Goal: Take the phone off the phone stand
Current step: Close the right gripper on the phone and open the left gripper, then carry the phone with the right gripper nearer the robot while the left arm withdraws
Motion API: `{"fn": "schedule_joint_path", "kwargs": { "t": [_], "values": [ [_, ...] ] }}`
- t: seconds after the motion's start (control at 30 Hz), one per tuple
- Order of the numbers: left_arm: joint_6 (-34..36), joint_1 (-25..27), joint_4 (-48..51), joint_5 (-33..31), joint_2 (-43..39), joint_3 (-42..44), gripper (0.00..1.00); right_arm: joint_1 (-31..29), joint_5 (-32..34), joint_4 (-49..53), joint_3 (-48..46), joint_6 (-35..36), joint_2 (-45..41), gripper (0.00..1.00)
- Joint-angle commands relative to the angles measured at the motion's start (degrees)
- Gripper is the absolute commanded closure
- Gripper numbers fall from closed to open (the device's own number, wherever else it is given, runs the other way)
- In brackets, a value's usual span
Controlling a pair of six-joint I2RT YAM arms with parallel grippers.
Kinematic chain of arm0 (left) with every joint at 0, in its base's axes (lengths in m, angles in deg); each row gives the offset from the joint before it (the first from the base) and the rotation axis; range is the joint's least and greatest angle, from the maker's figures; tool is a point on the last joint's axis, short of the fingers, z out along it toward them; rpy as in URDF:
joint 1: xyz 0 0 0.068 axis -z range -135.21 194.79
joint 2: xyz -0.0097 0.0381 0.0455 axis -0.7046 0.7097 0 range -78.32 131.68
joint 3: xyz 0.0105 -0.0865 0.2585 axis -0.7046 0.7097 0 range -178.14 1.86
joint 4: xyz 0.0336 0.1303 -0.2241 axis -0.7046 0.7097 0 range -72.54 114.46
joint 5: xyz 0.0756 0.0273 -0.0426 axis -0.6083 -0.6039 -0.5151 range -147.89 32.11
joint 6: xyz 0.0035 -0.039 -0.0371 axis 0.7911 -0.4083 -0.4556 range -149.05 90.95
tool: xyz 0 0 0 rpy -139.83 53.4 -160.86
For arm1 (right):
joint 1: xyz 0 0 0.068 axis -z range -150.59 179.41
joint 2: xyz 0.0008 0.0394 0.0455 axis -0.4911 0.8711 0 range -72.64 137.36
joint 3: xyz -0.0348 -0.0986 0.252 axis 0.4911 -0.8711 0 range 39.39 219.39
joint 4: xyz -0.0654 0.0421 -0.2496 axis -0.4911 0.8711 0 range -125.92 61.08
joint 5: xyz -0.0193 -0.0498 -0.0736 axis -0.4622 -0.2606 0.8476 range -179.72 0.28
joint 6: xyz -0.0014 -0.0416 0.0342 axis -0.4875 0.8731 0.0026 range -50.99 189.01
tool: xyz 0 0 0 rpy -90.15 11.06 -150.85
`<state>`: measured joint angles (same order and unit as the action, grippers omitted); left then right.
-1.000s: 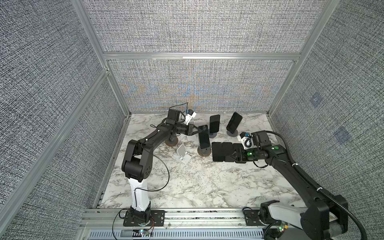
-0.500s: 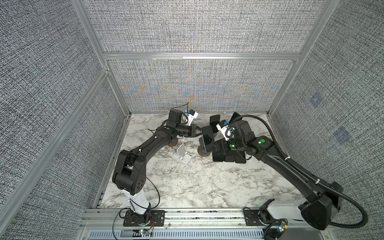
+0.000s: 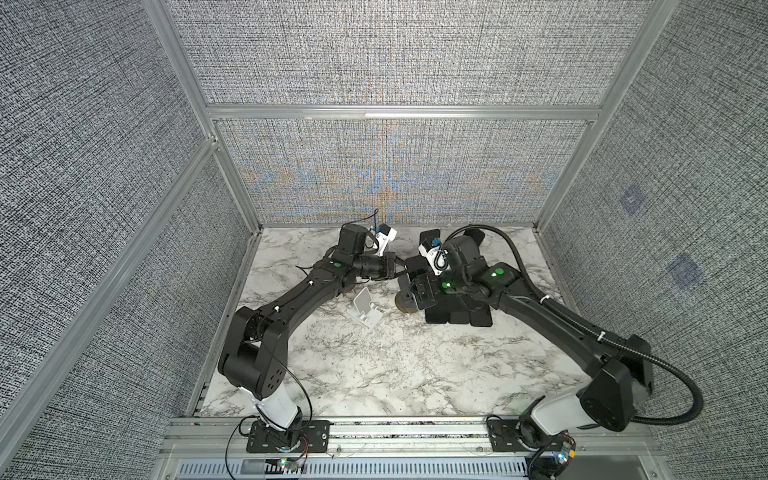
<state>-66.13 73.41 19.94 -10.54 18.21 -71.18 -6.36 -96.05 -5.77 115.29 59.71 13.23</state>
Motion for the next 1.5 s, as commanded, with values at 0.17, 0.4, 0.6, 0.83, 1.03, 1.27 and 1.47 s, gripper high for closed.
{"fn": "schedule_joint_path", "kwargs": {
  "t": [0.17,0.4,0.6,0.83,1.03,1.27,1.47],
  "values": [
    [-1.9,0.5,-5.4,0.5,-0.6,0.0,1.00,-0.1,2.2,-4.0,0.0,-0.7,2.3,0.17],
    [-1.7,0.5,-6.8,1.0,-0.3,0.7,1.00,0.1,3.8,-4.3,-0.6,-1.3,1.5,0.33],
    [-1.2,0.5,-8.1,1.2,-0.5,1.5,0.71,0.3,4.5,-4.1,-1.2,-1.9,0.5,0.46],
    [11.2,-1.1,2.5,-4.4,-1.2,-0.4,0.27,1.3,9.3,4.2,-2.2,-4.7,-3.0,0.54],
    [22.0,-1.7,12.1,-14.4,5.0,-5.8,0.34,1.6,11.7,14.2,-9.4,-12.4,-10.0,0.63],
    [23.4,-1.6,11.6,-13.1,11.7,-8.3,0.40,-1.7,10.5,19.1,-18.5,-24.5,-13.9,0.72],
    [22.4,-1.4,10.3,-10.8,13.9,-7.7,0.49,-5.8,7.5,13.6,-24.3,-30.7,-8.5,0.74]
  ]
}}
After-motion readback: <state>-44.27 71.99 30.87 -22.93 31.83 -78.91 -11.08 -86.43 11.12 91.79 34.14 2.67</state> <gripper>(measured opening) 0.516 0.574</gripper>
